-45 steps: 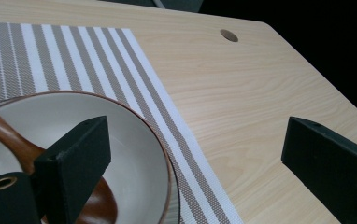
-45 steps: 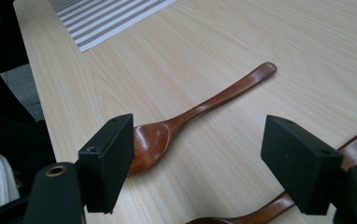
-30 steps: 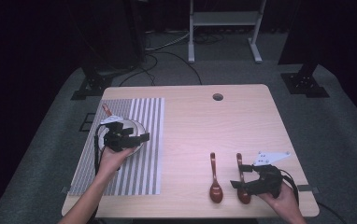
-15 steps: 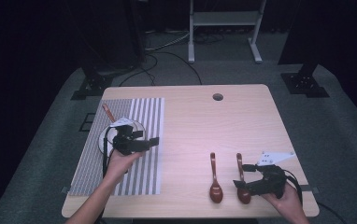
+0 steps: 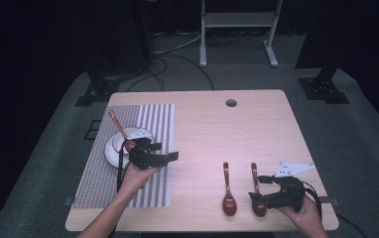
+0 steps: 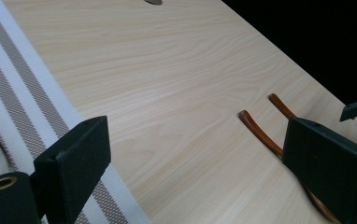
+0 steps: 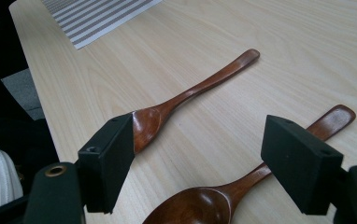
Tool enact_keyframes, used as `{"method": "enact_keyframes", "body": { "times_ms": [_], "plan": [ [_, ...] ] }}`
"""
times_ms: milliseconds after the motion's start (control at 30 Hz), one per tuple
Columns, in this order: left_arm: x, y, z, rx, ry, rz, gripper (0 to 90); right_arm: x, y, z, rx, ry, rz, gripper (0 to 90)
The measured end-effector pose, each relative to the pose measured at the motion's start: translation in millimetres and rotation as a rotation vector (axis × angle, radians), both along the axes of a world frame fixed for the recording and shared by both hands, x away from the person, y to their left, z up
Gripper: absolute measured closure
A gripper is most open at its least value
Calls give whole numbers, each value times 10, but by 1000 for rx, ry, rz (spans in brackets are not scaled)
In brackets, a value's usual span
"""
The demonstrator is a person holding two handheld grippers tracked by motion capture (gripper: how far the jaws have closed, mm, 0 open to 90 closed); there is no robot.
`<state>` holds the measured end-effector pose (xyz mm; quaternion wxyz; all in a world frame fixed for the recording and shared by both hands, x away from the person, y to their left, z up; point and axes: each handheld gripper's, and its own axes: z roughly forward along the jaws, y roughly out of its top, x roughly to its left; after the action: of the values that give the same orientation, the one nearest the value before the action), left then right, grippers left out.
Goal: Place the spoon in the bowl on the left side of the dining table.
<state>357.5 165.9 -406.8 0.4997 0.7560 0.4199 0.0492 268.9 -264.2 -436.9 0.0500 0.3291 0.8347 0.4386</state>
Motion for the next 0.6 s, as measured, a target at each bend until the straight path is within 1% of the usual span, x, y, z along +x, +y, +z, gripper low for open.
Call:
{"method": "enact_keyframes", "body": {
  "times_ms": [167,233,367,600],
  "plan": [
    [-49,-109,-47,2,9,-34,72,-7,-9,-5,1,-3,-1,245],
    [-66,-150,-74,-12,27,-49,71,-10,-16,-7,2,0,-4,244],
    [-109,-249,-110,-6,34,-76,72,-10,-30,-21,8,-1,-6,244],
    [-163,-368,-161,6,42,-108,71,-27,-52,-30,18,0,-16,244]
  ]
}}
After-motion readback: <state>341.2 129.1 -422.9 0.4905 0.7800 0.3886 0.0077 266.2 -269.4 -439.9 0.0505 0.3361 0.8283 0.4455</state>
